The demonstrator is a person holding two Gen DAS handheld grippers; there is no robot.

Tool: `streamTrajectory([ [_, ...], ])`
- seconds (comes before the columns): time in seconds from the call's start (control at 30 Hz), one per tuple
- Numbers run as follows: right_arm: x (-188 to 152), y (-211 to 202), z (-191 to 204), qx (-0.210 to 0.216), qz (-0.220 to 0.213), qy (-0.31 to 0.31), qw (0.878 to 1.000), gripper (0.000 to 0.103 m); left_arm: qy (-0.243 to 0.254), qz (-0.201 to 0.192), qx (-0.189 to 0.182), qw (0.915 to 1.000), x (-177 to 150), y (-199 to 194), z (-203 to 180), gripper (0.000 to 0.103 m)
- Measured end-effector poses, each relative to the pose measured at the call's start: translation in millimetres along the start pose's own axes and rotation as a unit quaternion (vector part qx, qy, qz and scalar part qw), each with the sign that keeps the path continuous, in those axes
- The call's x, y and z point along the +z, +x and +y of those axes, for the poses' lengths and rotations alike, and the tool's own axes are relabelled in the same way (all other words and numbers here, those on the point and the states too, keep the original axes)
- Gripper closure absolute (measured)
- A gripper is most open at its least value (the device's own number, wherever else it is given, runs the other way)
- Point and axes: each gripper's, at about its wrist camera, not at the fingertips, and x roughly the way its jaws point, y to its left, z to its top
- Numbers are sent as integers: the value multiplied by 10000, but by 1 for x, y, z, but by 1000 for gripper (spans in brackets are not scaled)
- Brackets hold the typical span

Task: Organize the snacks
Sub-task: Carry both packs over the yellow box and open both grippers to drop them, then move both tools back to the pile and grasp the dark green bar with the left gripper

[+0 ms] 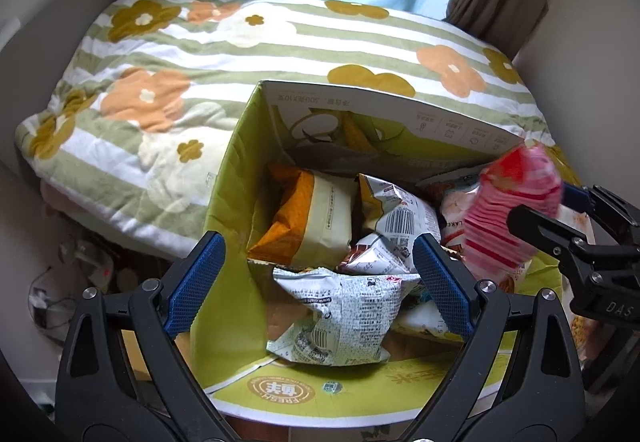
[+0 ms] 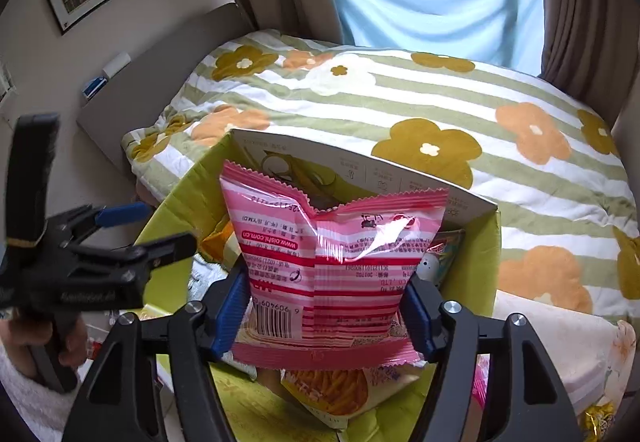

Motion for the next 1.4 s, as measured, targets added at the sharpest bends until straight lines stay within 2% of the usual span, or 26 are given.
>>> streamTrajectory([
  [0.03, 1, 1, -1, -54, -30, 28, 10000, 11, -3, -5, 4, 10000, -1, -1, 0, 9],
  [0.1, 0, -1, -3, -99, -190, 95, 9997, 1, -2, -3, 35, 10000, -4, -2, 0, 9],
  [0.23, -7, -12, -5, -49, -463, 98, 9989, 1, -26, -10, 30, 10000, -10, -5, -1, 9],
  [0.43, -11, -15, -2, -38, -339, -21, 9994, 1, -41, -35, 63, 10000, -19, -13, -3, 9],
  [0.83, -22, -50, 9, -89, -533, 4, 9985, 1, 89, -291, -97, 9995, -32, -48, -16, 9],
  [1.2, -64, -97, -10, -605, -658, 485, 9948, 1, 587, -320, -544, 9963, -51, -67, -69, 9],
  [1.4, -98, -140, -43, -755, -795, 846, 9904, 1, 717, -371, -668, 9945, -67, -77, -110, 9],
])
